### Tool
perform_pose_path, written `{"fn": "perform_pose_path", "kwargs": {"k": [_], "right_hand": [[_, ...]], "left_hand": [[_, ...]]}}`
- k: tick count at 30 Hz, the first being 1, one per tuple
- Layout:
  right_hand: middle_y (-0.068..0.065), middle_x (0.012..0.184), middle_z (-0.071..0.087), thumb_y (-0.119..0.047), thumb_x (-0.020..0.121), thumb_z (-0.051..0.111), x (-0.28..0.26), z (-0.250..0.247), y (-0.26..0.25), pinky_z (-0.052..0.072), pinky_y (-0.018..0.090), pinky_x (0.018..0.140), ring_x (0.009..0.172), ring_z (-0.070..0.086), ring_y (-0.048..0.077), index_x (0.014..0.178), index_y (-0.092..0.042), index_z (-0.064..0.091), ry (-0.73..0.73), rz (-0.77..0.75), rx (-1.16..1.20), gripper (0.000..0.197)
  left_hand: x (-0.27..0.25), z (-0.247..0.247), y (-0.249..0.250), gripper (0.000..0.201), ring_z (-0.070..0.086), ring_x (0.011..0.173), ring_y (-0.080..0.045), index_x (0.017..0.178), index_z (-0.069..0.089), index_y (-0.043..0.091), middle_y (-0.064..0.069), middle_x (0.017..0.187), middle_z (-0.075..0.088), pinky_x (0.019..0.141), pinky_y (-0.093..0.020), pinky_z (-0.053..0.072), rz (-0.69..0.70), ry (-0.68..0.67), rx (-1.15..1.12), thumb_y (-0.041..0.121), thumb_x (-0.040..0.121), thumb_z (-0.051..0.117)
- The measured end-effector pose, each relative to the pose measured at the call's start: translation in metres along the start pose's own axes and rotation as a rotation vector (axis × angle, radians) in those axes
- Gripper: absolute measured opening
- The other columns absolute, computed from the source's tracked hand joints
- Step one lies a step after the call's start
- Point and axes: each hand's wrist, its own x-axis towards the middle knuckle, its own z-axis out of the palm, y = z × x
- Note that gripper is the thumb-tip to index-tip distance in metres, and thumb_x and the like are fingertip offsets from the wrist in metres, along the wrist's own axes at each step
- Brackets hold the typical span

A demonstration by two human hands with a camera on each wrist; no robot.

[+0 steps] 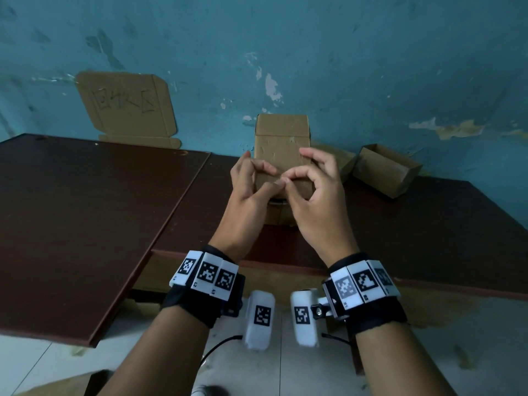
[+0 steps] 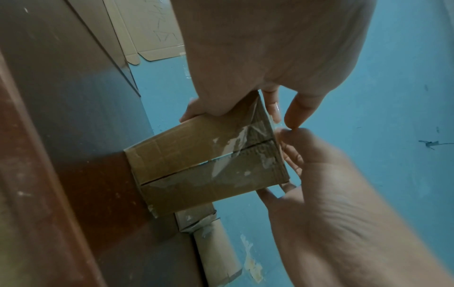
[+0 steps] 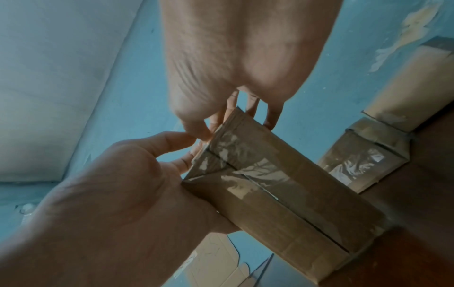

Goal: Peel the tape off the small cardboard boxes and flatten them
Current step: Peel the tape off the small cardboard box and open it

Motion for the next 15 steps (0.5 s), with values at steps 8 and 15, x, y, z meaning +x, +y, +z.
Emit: {"fn": "perform_pose_path", "kwargs": {"k": [8,15], "right_hand": [[-0.001,0.153,0.048,-0.013,0.106,0.071,0.0037,-0.0033,-0.0079,0.024,-0.002,0.113,0.148,0.041,0.003,0.098,-0.015,0.074,-0.048,0.09,0.057,0.008],[-0.001,0.155,0.047,-0.008,0.106,0.069,0.005,-0.0004,-0.0102,0.026,-0.004,0.109,0.147,0.04,0.001,0.097,-0.013,0.074,-0.068,0.113,0.121,0.011]], "left_hand": [[-0.0013,0.0045,0.0011,0.02,0.06,0.134,-0.028,0.109,0.06,0.03,0.001,0.135,0.043,0.115,-0.052,0.052,-0.047,-0.011,0.009,0.038,0.093,0.068],[-0.0018,0.003,0.003,0.03,0.059,0.132,-0.018,0.117,0.053,0.025,0.002,0.134,0.041,0.117,-0.049,0.05,-0.067,-0.016,0.064,0.042,0.096,0.066]]}}
